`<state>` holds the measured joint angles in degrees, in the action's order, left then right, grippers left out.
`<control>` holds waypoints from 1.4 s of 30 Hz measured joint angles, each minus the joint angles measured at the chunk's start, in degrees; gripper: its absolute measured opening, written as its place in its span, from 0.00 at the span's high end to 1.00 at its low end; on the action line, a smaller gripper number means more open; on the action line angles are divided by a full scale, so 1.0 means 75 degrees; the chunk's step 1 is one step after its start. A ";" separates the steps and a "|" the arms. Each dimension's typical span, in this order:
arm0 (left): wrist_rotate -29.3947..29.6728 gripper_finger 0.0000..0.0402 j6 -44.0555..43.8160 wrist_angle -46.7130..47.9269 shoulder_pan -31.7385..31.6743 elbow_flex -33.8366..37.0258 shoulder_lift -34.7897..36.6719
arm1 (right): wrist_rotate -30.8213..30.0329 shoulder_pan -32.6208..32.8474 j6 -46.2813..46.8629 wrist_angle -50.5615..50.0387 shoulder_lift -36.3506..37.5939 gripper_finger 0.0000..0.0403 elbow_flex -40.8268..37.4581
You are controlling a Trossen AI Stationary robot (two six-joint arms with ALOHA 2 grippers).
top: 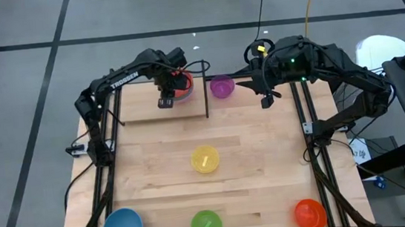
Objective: Place and stack bowls onto a shelf
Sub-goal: Stack the big orange bowl into the green bowl on the shelf, then stack the big blue bowl into the orange bowl on the shelf
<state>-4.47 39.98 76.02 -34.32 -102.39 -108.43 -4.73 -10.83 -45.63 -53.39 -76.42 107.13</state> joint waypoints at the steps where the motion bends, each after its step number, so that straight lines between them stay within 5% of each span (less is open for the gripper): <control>1: 0.0005 0.85 0.0030 -0.0001 0.0029 0.0000 0.0018 | 0.0000 0.0000 -0.0003 -0.0003 0.0000 0.67 0.0000; 14: 0.0109 0.84 -0.1155 0.0083 0.0774 0.0000 0.1627 | -0.0367 0.0000 -0.0008 -0.0003 0.0000 0.67 0.0000; 23: 0.0149 0.83 -0.4878 0.1949 0.1541 -0.0003 0.2843 | -0.0722 -0.0003 -0.0006 -0.0003 0.0000 0.67 0.0000; 32: 0.0202 0.83 -0.9324 0.1834 0.2596 0.0079 0.3411 | -0.0773 -0.0003 -0.0006 -0.0003 0.0000 0.67 0.0000; 42: 0.0664 0.83 -1.1169 0.1867 0.4734 0.0134 0.3588 | -0.0793 -0.0003 -0.0009 -0.0003 0.0000 0.67 0.0000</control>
<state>0.51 -43.78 90.02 1.18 -101.38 -81.51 -10.68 -10.85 -45.69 -53.41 -76.42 107.13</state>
